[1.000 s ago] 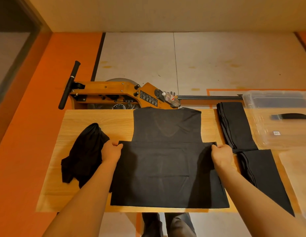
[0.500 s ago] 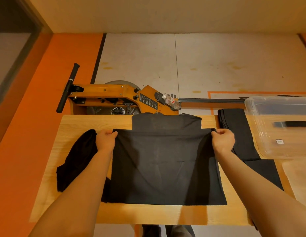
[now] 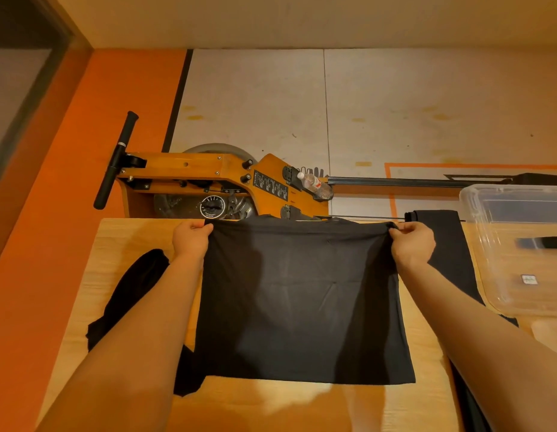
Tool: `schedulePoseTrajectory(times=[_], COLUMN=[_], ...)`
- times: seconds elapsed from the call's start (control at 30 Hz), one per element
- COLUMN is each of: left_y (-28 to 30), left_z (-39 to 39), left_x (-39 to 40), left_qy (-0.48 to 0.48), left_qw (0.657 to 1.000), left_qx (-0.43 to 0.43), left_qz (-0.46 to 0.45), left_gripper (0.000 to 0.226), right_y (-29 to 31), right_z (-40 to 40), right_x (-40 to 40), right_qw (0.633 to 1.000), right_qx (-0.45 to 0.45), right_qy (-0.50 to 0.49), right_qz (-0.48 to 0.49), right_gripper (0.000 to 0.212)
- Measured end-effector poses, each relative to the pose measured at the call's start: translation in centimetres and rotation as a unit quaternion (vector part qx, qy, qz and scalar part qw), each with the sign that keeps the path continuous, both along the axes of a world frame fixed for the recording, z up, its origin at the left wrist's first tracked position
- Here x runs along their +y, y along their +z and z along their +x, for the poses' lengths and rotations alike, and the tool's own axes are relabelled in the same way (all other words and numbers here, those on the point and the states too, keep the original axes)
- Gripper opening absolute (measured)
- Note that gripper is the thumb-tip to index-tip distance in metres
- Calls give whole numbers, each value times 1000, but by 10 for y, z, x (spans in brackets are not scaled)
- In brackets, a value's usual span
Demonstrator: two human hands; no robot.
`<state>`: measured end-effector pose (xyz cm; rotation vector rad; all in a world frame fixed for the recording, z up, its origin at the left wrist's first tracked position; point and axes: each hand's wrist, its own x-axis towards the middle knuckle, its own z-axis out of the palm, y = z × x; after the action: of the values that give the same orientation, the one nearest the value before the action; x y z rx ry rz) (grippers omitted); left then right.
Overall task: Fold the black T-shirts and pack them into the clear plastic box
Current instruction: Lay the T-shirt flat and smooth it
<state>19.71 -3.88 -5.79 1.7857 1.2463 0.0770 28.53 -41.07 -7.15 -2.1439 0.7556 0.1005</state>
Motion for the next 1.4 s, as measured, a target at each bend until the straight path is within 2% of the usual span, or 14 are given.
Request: schedulePoseTrajectory(times=[0.57,0.77,0.87,0.97,1.1,1.17,1.27,1.4], left_y=[-19,-18,-16,-11,-9,-10,-13,-34], left_z=[33,34,33,29,7,-15,-60,-126], left_x=[10,7,6,5,2,-5,-31,-71], left_qy=[-18,-21,-17,-8,3,-25,-146,-356], left_qw=[998,996,997,997,997,988,953,869], left_qx=[31,53,48,48,24,41,50,39], left_qz=[54,61,58,60,76,150,260,340], left_gripper=[17,20,20,27,26,24,30,41], right_y=[-12,-15,-14,-10,-5,-9,-21,-34], right_z=[30,29,25,15,-20,-48,-98,-163], right_x=[8,11,14,21,30,34,42,60], right_qw=[1000,1000,1000,998,975,952,913,868], right_qx=[11,11,1,-29,-75,-88,-79,-72], right_qy=[9,12,17,55,167,228,321,418], right_qz=[-10,-4,-2,-33,-125,-184,-239,-257], right_gripper=[10,14,26,44,46,46,47,47])
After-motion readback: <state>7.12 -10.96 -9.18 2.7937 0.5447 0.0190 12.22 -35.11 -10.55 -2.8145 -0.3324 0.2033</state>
